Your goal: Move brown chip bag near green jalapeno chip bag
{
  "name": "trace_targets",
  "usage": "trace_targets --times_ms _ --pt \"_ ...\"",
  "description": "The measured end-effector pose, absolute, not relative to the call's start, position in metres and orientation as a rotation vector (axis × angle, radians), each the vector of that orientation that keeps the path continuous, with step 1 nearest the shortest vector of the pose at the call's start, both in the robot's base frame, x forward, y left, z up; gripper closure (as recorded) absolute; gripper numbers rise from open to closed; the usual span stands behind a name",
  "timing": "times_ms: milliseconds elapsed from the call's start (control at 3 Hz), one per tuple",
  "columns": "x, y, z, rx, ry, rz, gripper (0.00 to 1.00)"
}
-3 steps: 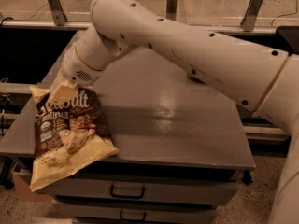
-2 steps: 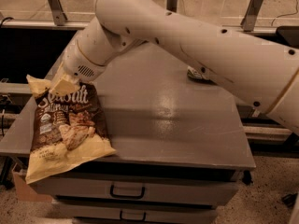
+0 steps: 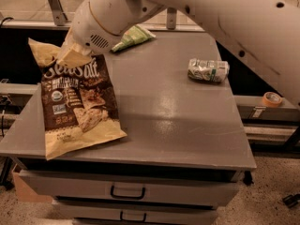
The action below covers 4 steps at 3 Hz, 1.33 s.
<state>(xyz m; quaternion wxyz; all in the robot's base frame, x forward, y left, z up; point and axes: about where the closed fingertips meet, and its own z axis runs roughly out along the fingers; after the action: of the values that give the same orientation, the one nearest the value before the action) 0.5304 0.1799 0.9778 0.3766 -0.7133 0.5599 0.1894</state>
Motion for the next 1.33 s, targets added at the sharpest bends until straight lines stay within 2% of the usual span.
trace_targets --times_ms 667,1333 --pt "0.530 0.178 0.981 -1.793 1.437 0.447 1.00" --pt "0.595 0.164 1.012 -1.693 1.373 0.224 1.00"
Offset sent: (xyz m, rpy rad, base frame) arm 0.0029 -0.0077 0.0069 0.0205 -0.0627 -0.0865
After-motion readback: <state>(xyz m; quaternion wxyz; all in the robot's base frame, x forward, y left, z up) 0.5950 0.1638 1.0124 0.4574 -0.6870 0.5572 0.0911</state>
